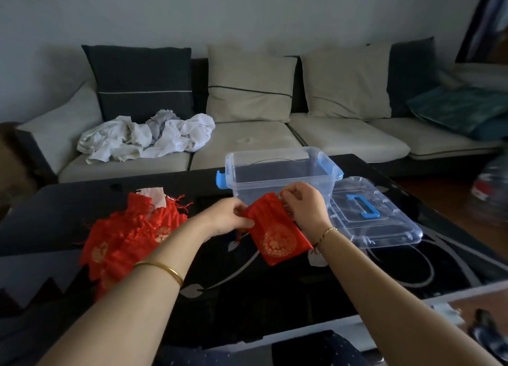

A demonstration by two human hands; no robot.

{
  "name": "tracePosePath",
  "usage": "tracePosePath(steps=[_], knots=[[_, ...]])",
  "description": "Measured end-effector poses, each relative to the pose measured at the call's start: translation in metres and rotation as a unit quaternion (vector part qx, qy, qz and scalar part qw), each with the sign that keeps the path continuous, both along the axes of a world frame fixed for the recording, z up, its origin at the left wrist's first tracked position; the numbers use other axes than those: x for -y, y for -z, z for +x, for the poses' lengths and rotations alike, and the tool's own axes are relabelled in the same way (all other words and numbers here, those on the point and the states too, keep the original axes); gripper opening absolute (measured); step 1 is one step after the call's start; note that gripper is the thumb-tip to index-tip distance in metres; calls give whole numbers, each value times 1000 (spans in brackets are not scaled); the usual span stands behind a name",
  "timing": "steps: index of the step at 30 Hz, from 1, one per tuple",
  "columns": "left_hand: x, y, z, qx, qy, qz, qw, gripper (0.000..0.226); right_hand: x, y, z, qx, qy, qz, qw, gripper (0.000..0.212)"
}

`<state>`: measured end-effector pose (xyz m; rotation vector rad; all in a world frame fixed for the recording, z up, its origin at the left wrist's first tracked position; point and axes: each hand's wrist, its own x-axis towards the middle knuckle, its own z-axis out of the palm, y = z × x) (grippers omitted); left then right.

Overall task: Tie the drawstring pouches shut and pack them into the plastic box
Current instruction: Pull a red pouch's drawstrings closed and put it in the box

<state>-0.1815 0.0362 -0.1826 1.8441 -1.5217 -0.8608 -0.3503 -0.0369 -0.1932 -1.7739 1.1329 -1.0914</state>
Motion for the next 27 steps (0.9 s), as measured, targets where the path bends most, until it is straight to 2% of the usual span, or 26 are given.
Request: tracePosePath(steps=[4,12,21,26,27], knots=[[-2,15,21,13,-41,-37,998,10,-9,2,12,3,41,26,999,21],[-22,17,57,68,-78,-99,990,18,-32,-5,37,-108,101,-37,988,14],[-42,9,72,124,-179,-124,968,21,-35,-9,58,-190,104,-53,975,22],[-42,16,90,132,-234,-125,955,28,-17,1,78,-191,99,-32,976,7],[-42,18,94,133,-238,-124,954,29,-16,3,80,-192,96,-33,976,10]])
